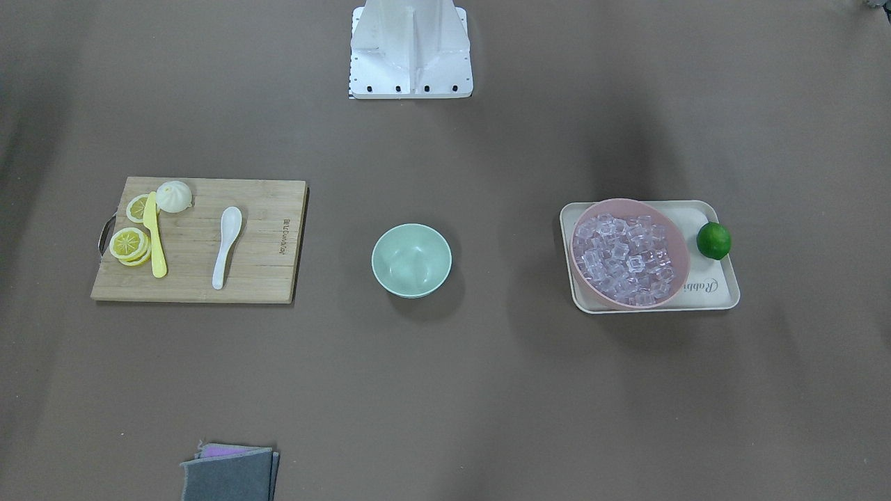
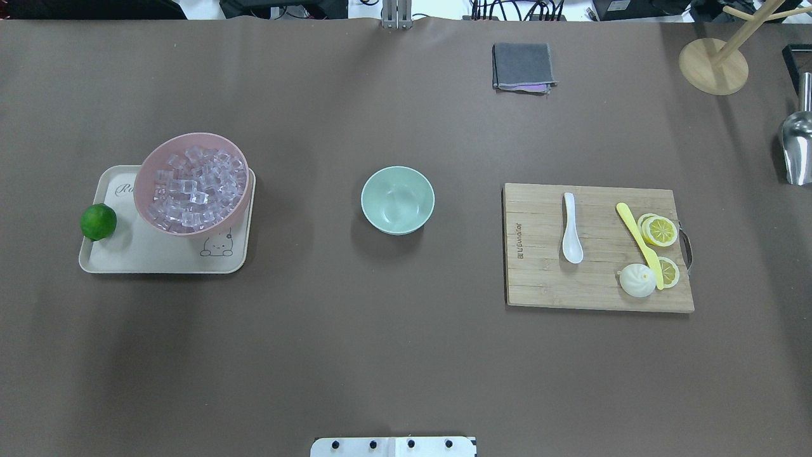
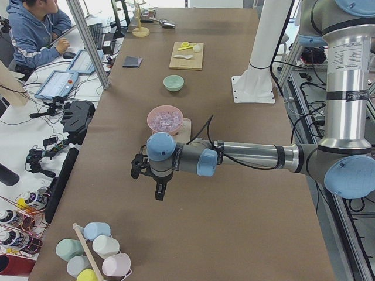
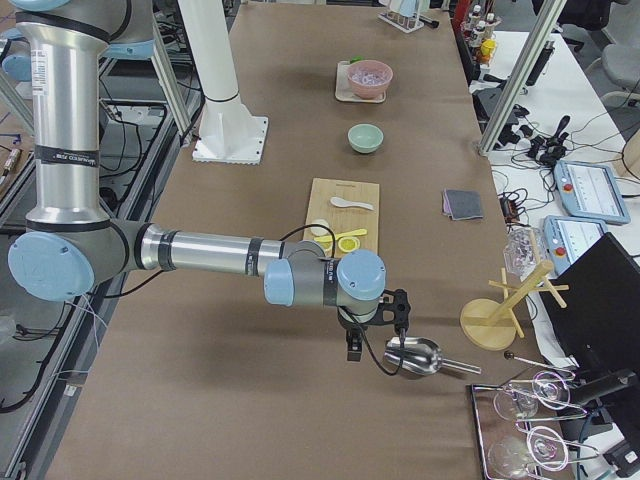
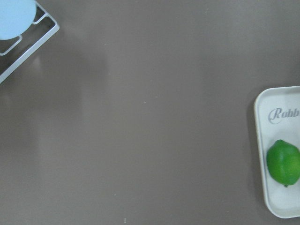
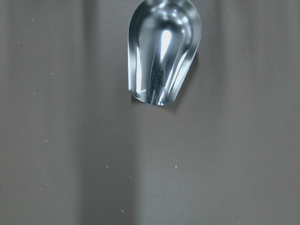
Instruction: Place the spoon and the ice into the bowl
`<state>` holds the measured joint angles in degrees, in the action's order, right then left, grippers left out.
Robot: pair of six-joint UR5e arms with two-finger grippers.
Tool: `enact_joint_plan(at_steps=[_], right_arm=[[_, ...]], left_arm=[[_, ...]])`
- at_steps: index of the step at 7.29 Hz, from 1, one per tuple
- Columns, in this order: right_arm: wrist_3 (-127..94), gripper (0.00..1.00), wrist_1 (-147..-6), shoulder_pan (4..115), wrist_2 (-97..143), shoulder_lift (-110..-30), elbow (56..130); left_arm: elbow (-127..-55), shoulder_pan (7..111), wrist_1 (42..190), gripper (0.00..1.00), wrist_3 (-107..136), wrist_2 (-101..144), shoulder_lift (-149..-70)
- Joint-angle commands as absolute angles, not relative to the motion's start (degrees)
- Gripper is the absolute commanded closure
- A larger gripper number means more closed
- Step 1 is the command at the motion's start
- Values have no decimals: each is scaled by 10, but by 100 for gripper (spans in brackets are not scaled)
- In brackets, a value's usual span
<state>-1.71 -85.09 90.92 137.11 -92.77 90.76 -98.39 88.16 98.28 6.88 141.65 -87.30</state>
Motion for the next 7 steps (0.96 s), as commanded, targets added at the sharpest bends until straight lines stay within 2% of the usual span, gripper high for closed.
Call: enact_joint_plan(at_steps=[1, 3, 5, 7], right_arm=[[-18, 0, -851, 897, 1405, -916, 924], [-46, 0, -851, 875, 1421, -916, 970], [-199, 0, -837, 798, 1418, -912, 1030], [-344, 0, -750, 726, 1412, -898, 1037]], left_arm=[[-1020, 848, 981, 2, 186, 1429, -910], [-1047, 814, 981, 2, 275, 1423, -953], [-1056, 747, 980, 2, 389, 1383, -1006], [-1056, 678, 979, 2, 459, 1330, -1047]])
